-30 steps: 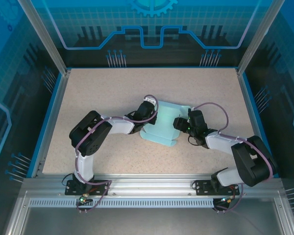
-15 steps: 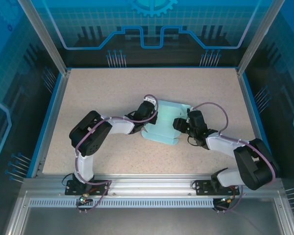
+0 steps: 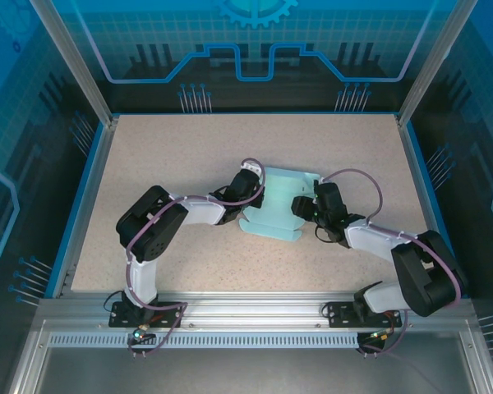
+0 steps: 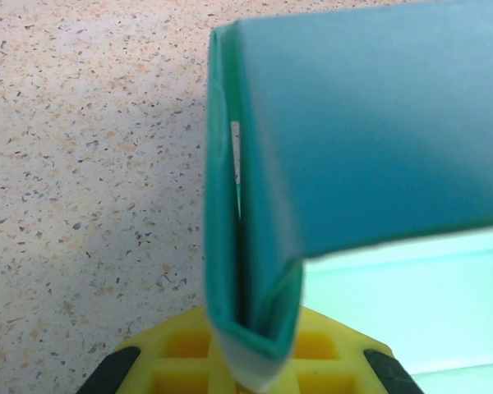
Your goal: Fold the paper box
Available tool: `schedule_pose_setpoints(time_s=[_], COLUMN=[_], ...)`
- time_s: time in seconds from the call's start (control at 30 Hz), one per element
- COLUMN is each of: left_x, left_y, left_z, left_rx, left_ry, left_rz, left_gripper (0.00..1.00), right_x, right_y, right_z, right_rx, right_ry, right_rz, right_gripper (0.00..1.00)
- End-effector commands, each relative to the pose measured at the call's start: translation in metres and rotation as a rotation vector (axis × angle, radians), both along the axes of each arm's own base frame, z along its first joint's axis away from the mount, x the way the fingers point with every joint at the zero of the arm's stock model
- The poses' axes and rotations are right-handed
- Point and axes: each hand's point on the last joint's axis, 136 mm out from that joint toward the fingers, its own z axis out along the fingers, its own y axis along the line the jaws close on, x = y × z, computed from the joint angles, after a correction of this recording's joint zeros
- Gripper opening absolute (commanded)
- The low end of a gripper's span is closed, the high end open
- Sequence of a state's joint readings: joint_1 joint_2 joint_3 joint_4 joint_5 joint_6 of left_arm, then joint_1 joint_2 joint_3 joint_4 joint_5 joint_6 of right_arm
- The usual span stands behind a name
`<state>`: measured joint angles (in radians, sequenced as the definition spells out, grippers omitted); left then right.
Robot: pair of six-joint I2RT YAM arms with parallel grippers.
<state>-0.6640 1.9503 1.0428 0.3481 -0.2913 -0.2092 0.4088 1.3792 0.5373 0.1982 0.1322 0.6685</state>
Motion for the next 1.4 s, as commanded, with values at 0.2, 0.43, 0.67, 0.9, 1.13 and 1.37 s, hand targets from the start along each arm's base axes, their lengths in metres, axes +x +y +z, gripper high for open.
schedule_pose_setpoints(time_s=[0.2, 0.43, 0.67, 0.9, 1.13, 1.37], left_x=[-0.005, -0.005, -0.005, -0.005, -0.006, -0.006], left_y=[-0.005, -0.004, -0.005, -0.006, -0.006, -0.006], left_z=[0.01, 0.008, 0.008, 0.007, 0.008, 0.007], left_rx=[-0.007, -0.003, -0.003, -0.004, -0.004, -0.004], left_ry=[-0.01, -0.007, -0.006, -0.004, -0.003, -0.002], left_rz=[-0.032, -0.033, -0.035, -0.037, -0.039, -0.041], left_gripper=[0.0, 0.0, 0.0, 0.0, 0.0, 0.0], right_x=[0.007, 0.015, 0.021, 0.019, 0.024, 0.019], right_y=[-0.027, -0.008, 0.004, 0.01, 0.019, 0.037], right_z=[-0.004, -0.001, 0.016, 0.033, 0.029, 0.01], right_rx=[-0.068, 0.001, 0.051, 0.057, 0.065, 0.089], right_ry=[0.03, -0.008, -0.079, -0.142, -0.135, -0.084], right_rz=[-0.083, -0.006, 0.047, 0.094, 0.13, 0.176], right_gripper=[0.58, 0.64, 0.58, 0.48, 0.46, 0.42])
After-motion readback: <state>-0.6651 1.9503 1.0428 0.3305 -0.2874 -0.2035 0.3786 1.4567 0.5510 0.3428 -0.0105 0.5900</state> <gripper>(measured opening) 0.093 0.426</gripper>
